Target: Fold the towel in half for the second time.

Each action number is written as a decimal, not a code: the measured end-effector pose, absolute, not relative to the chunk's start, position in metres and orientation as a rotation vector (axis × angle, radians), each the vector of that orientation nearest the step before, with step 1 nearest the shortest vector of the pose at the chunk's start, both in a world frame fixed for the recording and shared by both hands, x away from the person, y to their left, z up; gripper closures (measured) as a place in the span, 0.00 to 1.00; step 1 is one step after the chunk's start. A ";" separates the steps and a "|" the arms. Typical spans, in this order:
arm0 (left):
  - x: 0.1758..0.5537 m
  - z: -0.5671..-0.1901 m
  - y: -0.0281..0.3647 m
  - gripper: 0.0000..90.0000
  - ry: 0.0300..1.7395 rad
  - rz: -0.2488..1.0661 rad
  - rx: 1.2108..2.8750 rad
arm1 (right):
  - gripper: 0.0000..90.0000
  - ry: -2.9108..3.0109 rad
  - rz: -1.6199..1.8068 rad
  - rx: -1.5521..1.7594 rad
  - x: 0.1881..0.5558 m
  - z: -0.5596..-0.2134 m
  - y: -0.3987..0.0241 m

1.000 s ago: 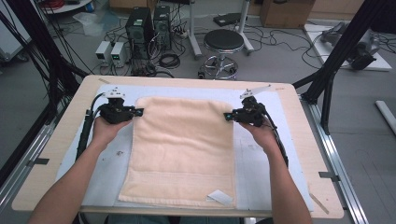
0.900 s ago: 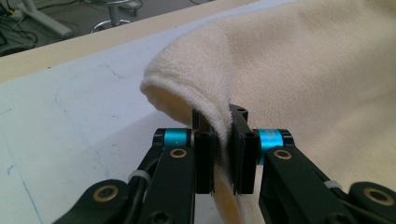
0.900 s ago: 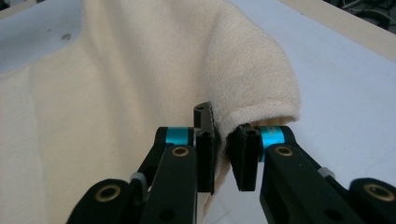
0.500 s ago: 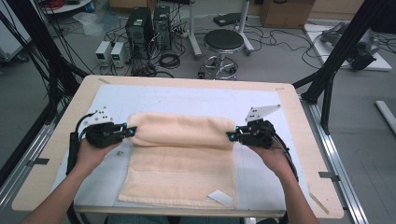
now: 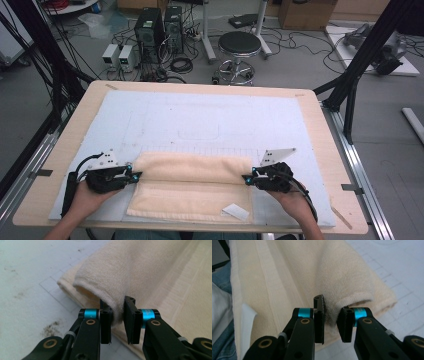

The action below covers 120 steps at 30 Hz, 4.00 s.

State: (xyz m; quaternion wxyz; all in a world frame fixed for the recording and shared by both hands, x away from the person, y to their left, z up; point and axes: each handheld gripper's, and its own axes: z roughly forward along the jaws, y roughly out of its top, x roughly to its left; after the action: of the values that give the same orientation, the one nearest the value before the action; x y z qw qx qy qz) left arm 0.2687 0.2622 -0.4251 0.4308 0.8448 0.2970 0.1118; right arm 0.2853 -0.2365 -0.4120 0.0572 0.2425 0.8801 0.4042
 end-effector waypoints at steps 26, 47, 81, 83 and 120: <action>0.329 -0.417 0.244 0.60 0.743 0.156 2.144 | 0.60 2.754 1.215 0.809 0.335 -0.407 -0.231; 0.223 -0.392 0.261 0.91 0.506 0.282 2.095 | 0.92 2.735 1.269 0.535 0.251 -0.375 -0.235; 0.337 -0.430 0.243 0.41 0.800 0.296 2.070 | 0.47 2.679 1.123 0.859 0.342 -0.419 -0.229; 0.343 -0.435 0.244 0.44 0.825 0.223 2.071 | 0.52 2.705 1.124 0.878 0.343 -0.422 -0.228; 0.381 -0.392 0.229 0.89 0.910 0.449 2.004 | 0.90 2.578 1.095 0.884 0.387 -0.387 -0.224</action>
State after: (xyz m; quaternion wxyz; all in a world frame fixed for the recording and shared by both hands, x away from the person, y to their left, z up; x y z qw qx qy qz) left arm 0.3814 0.2290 -0.3920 0.4329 0.8042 0.3654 0.1801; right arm 0.3866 -0.2238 -0.3867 0.1021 0.2996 0.8731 0.3709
